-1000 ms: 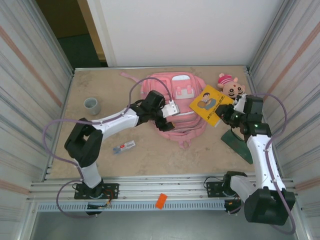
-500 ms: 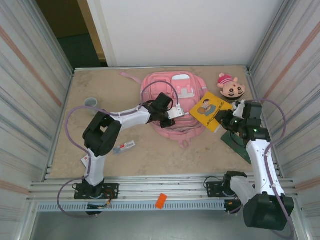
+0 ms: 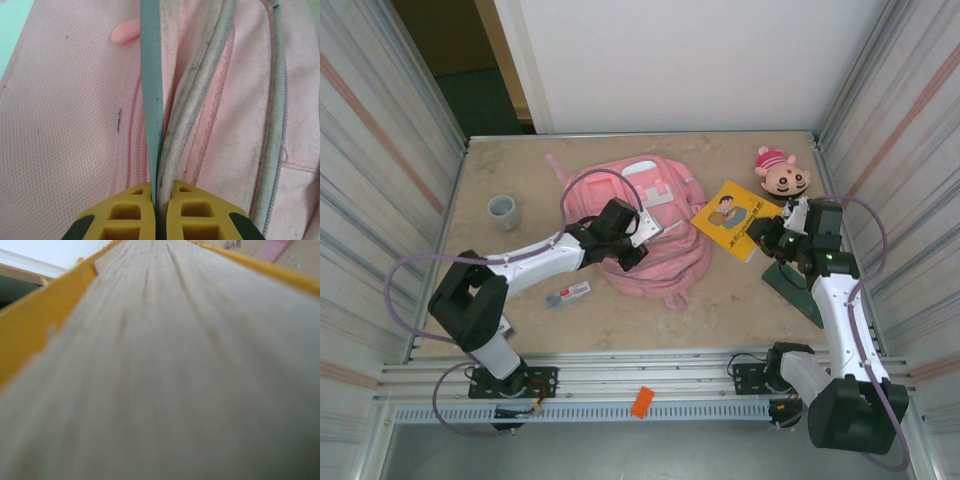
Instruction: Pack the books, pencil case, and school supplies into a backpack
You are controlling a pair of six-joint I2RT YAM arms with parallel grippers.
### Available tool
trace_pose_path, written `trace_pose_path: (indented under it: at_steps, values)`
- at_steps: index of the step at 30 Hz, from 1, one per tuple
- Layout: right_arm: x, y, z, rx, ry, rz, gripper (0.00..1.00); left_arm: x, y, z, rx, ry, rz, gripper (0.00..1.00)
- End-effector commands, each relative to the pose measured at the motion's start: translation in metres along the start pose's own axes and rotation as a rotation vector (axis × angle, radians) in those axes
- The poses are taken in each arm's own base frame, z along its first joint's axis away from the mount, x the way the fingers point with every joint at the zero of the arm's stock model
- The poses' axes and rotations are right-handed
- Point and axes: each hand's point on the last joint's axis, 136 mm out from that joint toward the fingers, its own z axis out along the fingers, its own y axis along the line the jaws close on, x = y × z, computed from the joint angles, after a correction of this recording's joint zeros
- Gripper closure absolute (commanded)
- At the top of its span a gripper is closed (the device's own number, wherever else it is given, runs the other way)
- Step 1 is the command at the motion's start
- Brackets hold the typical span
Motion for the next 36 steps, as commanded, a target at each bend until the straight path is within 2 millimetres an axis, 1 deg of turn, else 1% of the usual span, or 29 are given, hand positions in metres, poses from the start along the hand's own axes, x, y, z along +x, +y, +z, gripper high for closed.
trace_pose_path:
  at_steps: [1,3,5,7,8,10,13,18,20,23,25,29,34,36]
  values:
    - [-0.022,0.039,-0.032,-0.072,-0.125,-0.049,1.00,-0.061,0.012,-0.038,-0.011,-0.188,-0.050,1.00]
    - [-0.025,0.037,-0.049,-0.031,-0.203,-0.038,1.00,-0.077,0.019,-0.051,0.001,-0.211,-0.085,1.00]
    - [-0.026,0.028,-0.070,0.027,-0.290,0.009,1.00,-0.091,0.026,-0.065,0.040,-0.248,-0.136,1.00]
    - [-0.023,0.016,-0.087,0.085,-0.356,0.089,1.00,-0.104,0.035,-0.080,0.057,-0.293,-0.179,1.00]
    - [-0.020,0.014,-0.092,0.088,-0.370,0.108,1.00,-0.109,0.038,-0.087,0.066,-0.316,-0.191,1.00]
    - [-0.010,0.020,-0.095,0.046,-0.348,0.121,1.00,-0.120,0.043,-0.102,0.072,-0.359,-0.208,1.00]
    - [0.008,0.031,-0.088,-0.024,-0.241,0.130,1.00,-0.133,0.046,-0.120,0.089,-0.412,-0.229,1.00]
    - [0.033,0.041,-0.079,-0.083,-0.093,0.104,1.00,-0.142,0.048,-0.135,0.119,-0.451,-0.273,1.00]
    - [0.043,0.047,-0.072,-0.129,-0.027,0.106,1.00,-0.146,0.052,-0.141,0.147,-0.477,-0.320,1.00]
    - [0.058,0.054,-0.055,-0.202,0.081,0.130,1.00,-0.155,0.058,-0.149,0.178,-0.521,-0.359,1.00]
    - [0.064,0.061,-0.043,-0.234,0.101,0.122,1.00,-0.159,0.062,-0.155,0.182,-0.537,-0.359,1.00]
    - [0.067,0.070,-0.011,-0.274,0.081,0.148,1.00,-0.163,0.068,-0.158,0.212,-0.546,-0.367,1.00]
    - [0.059,0.085,0.025,-0.358,-0.055,0.218,1.00,-0.166,0.070,-0.156,0.261,-0.561,-0.400,1.00]
    - [0.059,0.087,0.040,-0.350,-0.084,0.230,1.00,-0.166,0.073,-0.155,0.263,-0.561,-0.407,1.00]
